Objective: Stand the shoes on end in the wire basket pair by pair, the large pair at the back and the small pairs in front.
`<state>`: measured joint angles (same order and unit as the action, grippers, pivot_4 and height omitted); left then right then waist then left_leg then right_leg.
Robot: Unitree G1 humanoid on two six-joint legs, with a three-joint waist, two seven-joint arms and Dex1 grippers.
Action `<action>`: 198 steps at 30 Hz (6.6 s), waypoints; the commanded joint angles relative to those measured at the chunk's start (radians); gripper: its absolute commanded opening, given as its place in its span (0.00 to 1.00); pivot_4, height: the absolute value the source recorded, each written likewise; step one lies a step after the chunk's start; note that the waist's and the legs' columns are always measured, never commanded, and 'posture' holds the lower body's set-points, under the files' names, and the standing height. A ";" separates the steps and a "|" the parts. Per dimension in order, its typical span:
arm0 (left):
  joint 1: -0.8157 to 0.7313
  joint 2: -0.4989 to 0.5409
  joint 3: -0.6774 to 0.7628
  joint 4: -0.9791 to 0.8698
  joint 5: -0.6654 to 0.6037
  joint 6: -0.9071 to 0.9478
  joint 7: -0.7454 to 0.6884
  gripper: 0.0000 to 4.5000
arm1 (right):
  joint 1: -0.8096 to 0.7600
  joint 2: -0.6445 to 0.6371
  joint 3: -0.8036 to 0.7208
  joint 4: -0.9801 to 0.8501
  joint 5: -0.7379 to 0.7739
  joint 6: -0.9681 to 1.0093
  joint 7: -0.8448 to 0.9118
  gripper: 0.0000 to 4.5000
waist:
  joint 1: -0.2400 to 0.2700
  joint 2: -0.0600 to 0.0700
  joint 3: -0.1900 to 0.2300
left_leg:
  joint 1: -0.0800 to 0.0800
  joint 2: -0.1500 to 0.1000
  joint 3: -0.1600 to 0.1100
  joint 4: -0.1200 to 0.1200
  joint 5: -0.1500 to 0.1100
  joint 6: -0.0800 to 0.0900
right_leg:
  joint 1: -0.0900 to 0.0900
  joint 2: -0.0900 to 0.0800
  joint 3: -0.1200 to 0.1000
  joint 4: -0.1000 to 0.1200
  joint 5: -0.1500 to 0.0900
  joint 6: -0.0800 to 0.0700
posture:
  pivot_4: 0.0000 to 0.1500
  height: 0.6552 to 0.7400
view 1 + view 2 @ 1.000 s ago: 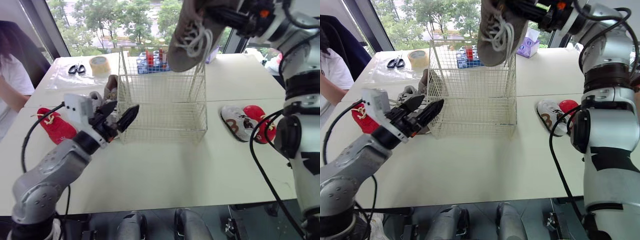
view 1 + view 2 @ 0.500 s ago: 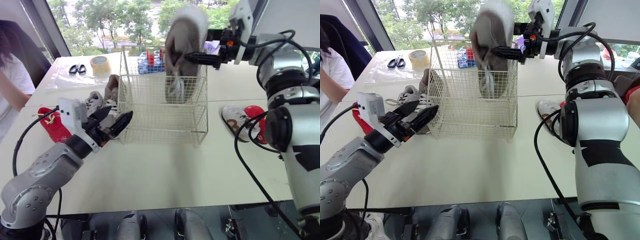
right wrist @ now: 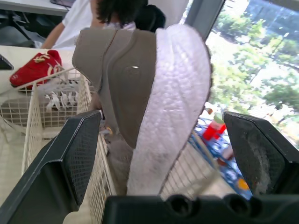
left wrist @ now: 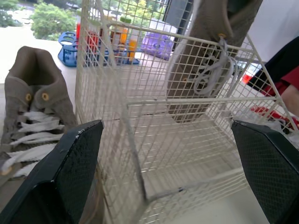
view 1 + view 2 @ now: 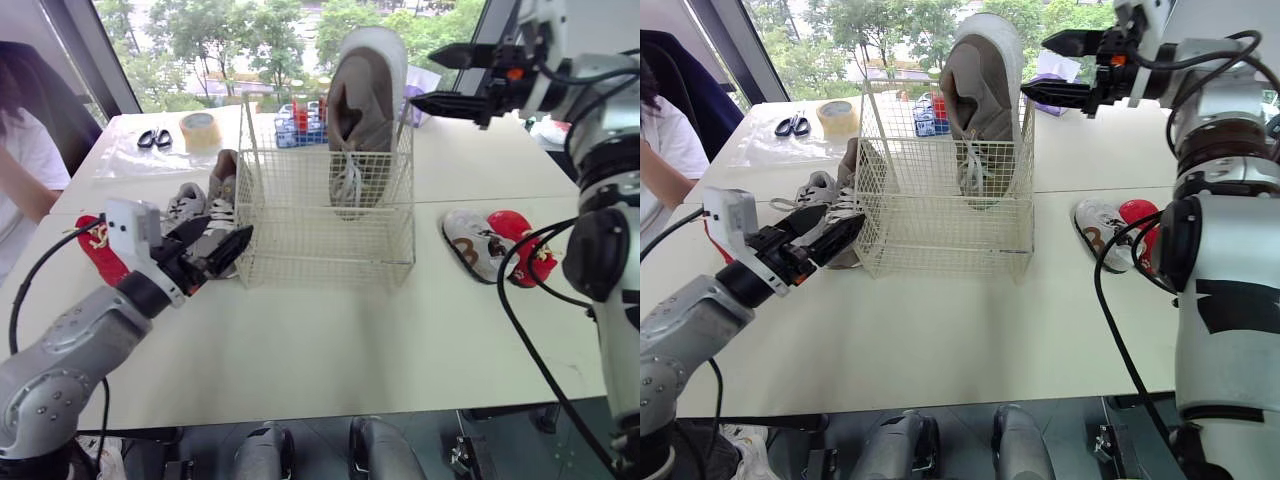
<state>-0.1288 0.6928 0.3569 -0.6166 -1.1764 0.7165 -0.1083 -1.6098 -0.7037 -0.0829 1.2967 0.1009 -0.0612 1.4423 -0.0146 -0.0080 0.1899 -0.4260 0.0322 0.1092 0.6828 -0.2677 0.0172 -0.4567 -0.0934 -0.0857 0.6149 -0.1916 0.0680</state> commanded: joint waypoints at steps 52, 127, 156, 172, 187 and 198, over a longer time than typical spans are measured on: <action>-1.441 -0.028 -0.150 1.767 0.957 -0.255 -0.367 0.04 | 0.789 -0.088 -0.138 -1.825 0.810 0.957 -0.623 1.00 | 0.022 -0.016 0.005 | -0.004 -0.001 0.001 0.004 -0.004 0.007 | -0.004 0.000 -0.002 0.006 0.000 0.001 | 1.00 1.00; -0.288 -0.339 -0.002 -0.007 0.286 0.153 -0.109 0.99 | 1.398 0.236 -0.366 -1.598 0.380 0.493 -1.271 1.00 | 0.051 -0.010 0.002 | 0.002 -0.001 -0.002 0.017 -0.005 0.009 | 0.014 -0.003 -0.001 -0.001 0.006 0.009 | 1.00 1.00; 0.003 -0.409 -0.346 -0.139 0.347 0.068 -0.079 0.99 | 1.418 0.132 -0.332 -1.240 0.285 0.492 -1.099 1.00 | 0.051 0.002 -0.006 | 0.007 -0.001 -0.002 0.016 -0.010 0.016 | 0.016 -0.001 0.001 -0.002 0.001 0.001 | 1.00 1.00; 0.048 -0.119 -0.021 -0.065 -0.346 0.105 -0.177 1.00 | 1.217 0.161 -0.332 -1.339 0.249 0.442 -1.206 0.04 | 0.023 0.008 -0.004 | 0.006 0.000 -0.003 0.015 -0.009 0.016 | 0.014 -0.001 0.000 -0.001 0.001 0.001 | 1.00 1.00; -0.632 -0.093 0.016 0.453 -0.493 -0.074 -0.034 1.00 | 0.544 -0.097 -0.177 -1.501 0.372 0.407 -0.902 0.04 | 0.026 0.010 -0.004 | 0.002 -0.005 -0.003 0.015 -0.010 0.017 | 0.014 -0.001 -0.001 -0.005 0.003 0.008 | 1.00 1.00; -0.839 -0.033 -0.044 0.639 -0.384 0.115 -0.307 1.00 | 0.559 -0.118 0.003 -1.536 0.295 0.298 -0.640 0.04 | 0.028 0.006 -0.002 | 0.001 -0.004 -0.002 0.015 -0.007 0.013 | 0.013 -0.001 -0.001 -0.004 0.003 0.008 | 1.00 1.00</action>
<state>-0.9221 0.6366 0.3041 0.0227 -1.5769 0.8096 -0.3667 -1.0469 -0.8030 -0.0621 -0.2384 0.4140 0.2830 0.7692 0.0131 -0.0017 0.1874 -0.4249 0.0278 0.1071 0.6980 -0.2749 0.0295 -0.4435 -0.0948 -0.0871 0.6106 -0.1891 0.0757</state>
